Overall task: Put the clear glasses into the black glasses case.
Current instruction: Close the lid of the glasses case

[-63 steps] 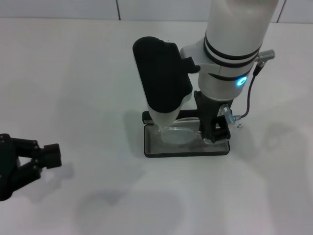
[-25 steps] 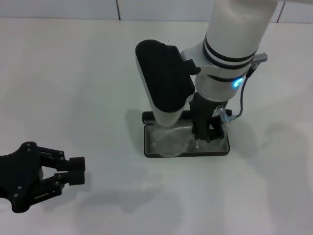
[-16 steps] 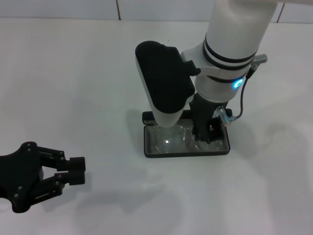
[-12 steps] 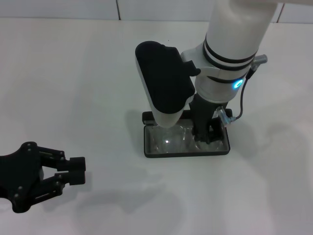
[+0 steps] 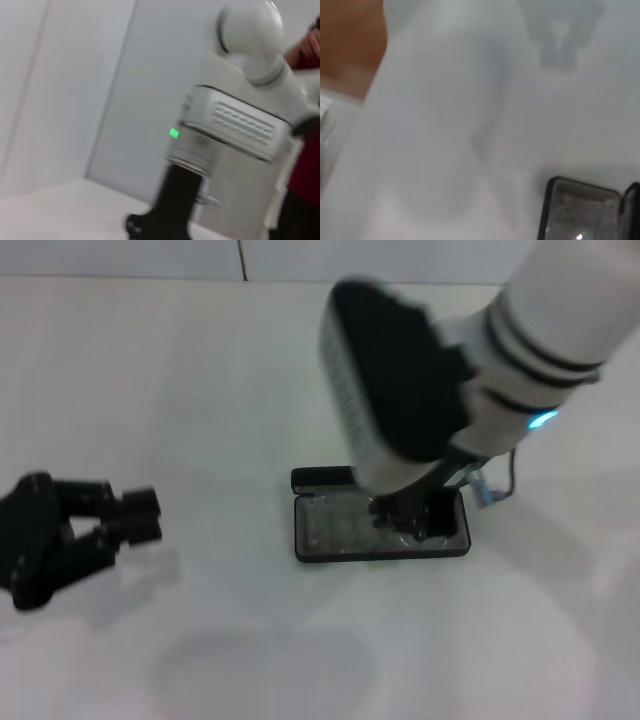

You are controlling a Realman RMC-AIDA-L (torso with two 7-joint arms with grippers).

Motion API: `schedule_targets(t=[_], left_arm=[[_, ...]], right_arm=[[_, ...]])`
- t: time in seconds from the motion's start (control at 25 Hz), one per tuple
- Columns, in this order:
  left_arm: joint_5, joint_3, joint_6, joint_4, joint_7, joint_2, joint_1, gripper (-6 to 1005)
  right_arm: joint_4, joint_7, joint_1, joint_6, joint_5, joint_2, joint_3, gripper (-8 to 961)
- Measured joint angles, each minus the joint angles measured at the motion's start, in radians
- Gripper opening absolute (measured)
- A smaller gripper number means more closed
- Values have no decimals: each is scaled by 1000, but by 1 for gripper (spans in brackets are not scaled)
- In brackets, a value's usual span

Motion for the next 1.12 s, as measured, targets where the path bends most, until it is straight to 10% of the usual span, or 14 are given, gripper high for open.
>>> schedule_targets(t=[0.32, 0.44, 0.84, 1.12], left_arm=[[-5, -87, -45, 1, -59, -71, -126, 192], [12, -79, -85, 5, -90, -84, -168, 197], [210, 59, -474, -209, -62, -127, -477, 205], [147, 241, -657, -295, -39, -134, -522, 206]], right_arm=[[-533, -102, -519, 25, 197, -4, 417, 62], [-547, -212, -666, 104, 403, -3, 573, 63], [154, -499, -741, -51, 948, -14, 1084, 30], [447, -622, -721, -163, 950, -17, 1303, 13]])
